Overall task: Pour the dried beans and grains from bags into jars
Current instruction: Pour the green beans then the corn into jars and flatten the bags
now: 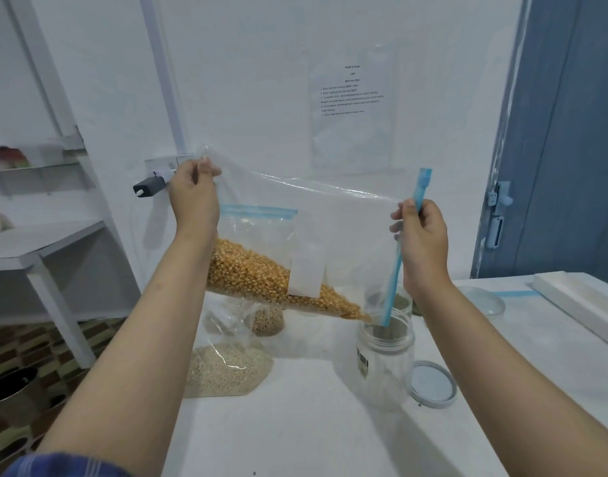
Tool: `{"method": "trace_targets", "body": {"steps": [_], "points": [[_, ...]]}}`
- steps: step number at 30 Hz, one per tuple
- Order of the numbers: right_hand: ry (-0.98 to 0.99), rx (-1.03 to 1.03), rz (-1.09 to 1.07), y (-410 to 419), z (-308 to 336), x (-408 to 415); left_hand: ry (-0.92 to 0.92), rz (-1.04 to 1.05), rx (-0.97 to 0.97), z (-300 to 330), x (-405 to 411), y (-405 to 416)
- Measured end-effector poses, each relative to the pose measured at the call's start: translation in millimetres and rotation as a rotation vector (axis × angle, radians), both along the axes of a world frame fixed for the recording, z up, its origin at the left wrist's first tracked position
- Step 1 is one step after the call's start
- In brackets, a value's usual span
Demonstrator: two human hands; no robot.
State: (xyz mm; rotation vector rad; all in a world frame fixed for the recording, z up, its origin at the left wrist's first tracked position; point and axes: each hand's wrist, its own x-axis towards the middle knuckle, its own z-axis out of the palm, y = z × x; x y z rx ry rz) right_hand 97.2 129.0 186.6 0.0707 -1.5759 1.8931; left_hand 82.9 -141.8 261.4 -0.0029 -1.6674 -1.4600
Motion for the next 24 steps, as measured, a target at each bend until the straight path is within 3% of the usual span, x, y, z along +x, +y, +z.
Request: {"method": "trace_targets", "body": {"steps": [24], "points": [[0.005,-0.043,-0.009,6.0,-5.6,3.2,0.037,-0.029,-0.013,15.3,-7.4,9.2]]}}
